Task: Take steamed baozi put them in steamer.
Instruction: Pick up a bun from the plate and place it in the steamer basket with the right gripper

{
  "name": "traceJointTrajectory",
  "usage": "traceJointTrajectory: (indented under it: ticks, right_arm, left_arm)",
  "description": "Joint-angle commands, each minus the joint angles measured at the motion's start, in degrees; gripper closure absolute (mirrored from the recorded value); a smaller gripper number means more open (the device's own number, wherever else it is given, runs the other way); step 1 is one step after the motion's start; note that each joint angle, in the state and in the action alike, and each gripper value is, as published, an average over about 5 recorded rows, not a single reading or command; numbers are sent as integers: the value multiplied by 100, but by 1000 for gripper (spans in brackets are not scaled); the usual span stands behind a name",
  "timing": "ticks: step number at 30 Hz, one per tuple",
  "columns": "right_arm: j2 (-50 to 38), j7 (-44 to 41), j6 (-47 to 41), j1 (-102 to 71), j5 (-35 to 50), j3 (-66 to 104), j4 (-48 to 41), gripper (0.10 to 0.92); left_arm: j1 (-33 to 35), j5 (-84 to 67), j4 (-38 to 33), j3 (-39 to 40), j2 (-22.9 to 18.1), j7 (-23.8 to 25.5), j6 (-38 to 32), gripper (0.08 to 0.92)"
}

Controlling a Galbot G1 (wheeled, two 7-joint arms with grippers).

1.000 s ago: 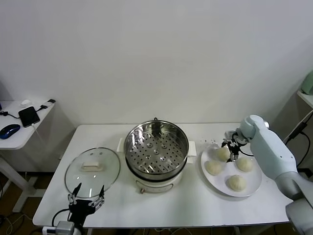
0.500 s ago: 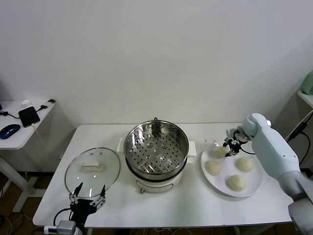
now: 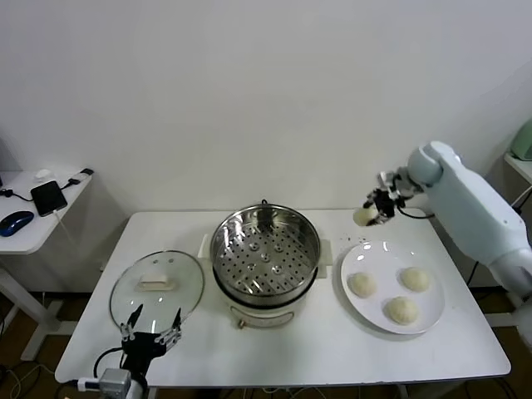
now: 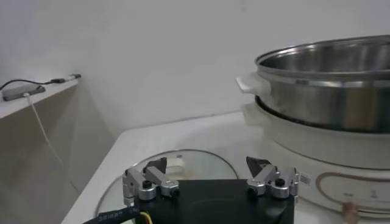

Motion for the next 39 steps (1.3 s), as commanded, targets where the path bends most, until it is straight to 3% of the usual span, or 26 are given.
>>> traceJointTrajectory:
  ticks: [1, 6, 15, 28, 34, 39]
  right_arm:
    - [942, -555, 112, 1551, 1497, -1274, -517, 508]
    - [1882, -882, 2124, 1547, 2428, -1540, -1513, 508]
    - [2297, -760, 4518, 1106, 717, -1636, -1072, 508]
    - [2250, -142, 4770, 321, -857, -1420, -424, 508]
    - [2445, 579, 4770, 31, -1951, -978, -647, 508]
    - [2533, 810, 4770, -59, -2283, -906, -760, 508]
  left_arm:
    - [-31, -52, 7, -20, 3, -29, -13, 177]
    - [-44, -137, 20, -52, 12, -24, -11, 177]
    - [-42, -159, 98, -77, -33, -47, -25, 177]
    - [10, -134, 74, -52, -86, -61, -40, 177]
    - [14, -135, 59, -74, -84, -67, -41, 177]
    - [21, -135, 51, -65, -118, -69, -42, 177]
